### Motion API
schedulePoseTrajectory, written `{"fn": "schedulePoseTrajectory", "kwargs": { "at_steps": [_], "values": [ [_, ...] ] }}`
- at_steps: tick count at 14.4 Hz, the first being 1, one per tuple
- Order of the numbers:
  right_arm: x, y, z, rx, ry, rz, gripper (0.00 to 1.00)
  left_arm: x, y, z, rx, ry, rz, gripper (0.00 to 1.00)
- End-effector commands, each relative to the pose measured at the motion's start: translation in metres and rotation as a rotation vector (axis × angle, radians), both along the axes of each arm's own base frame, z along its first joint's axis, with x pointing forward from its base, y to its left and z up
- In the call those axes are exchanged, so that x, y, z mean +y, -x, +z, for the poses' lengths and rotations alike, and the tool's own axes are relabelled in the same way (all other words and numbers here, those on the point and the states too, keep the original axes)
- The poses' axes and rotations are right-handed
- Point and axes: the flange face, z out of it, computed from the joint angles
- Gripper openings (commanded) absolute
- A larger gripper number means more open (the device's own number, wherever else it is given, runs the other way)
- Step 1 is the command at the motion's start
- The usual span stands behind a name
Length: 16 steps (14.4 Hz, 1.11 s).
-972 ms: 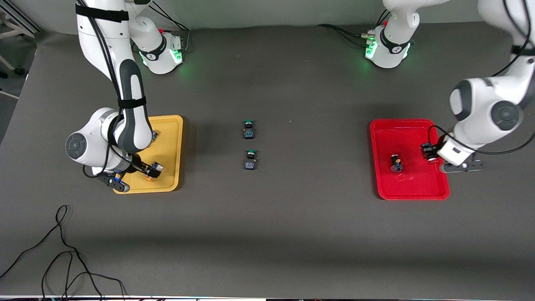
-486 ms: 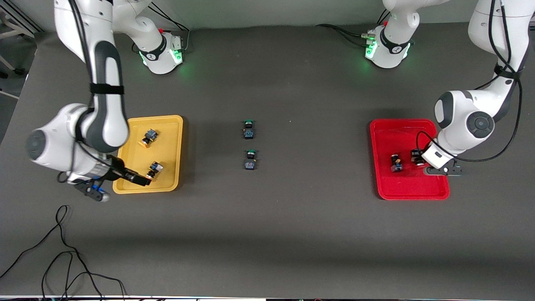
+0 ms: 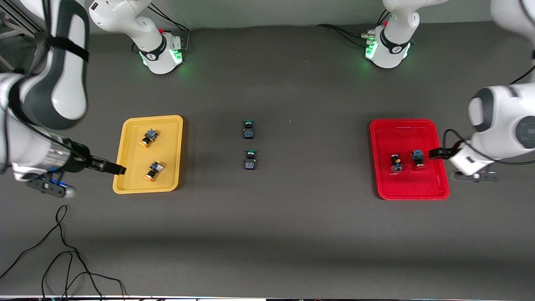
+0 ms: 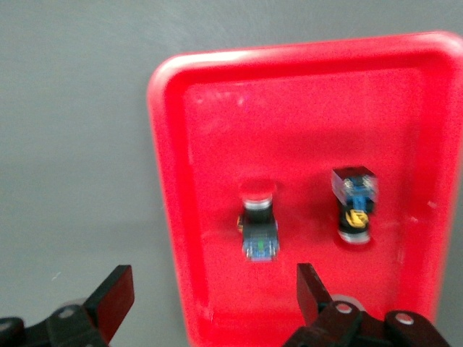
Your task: Place red and yellow buttons in trays
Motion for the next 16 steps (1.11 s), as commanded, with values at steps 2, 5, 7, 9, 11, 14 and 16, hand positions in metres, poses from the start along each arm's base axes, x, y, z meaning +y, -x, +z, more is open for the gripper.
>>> {"fn": "schedulePoseTrajectory", "kwargs": {
  "at_steps": [2, 5, 7, 9, 11, 14, 16],
  "values": [
    [-0.011, 0.018, 0.048, -0.016, -0.014, 0.059, 1.0, -0.011, -0.018, 0.114, 0.052, 0.034, -0.007, 1.0],
    [-0.02, 0.032, 0.065, -0.033, 0.0, 0.092, 1.0, -0.036, -0.004, 0.179, 0.022, 0.035, -0.043, 1.0],
    [-0.018, 0.046, 0.074, -0.041, 0.017, 0.13, 1.0, -0.052, 0.01, 0.205, 0.003, 0.028, -0.066, 1.0],
    [-0.019, 0.059, 0.084, -0.057, 0.063, 0.156, 1.0, -0.072, 0.02, 0.222, -0.017, 0.026, -0.097, 1.0],
    [-0.021, 0.073, 0.081, -0.087, 0.072, 0.158, 1.0, -0.084, 0.025, 0.228, -0.035, 0.041, -0.111, 1.0],
    [-0.03, 0.084, 0.072, -0.114, 0.088, 0.167, 1.0, -0.086, 0.026, 0.232, -0.052, 0.039, -0.107, 1.0],
    [-0.032, 0.085, 0.072, -0.101, 0.109, 0.195, 1.0, -0.085, 0.027, 0.229, -0.067, 0.051, -0.1, 1.0]
  ]
}}
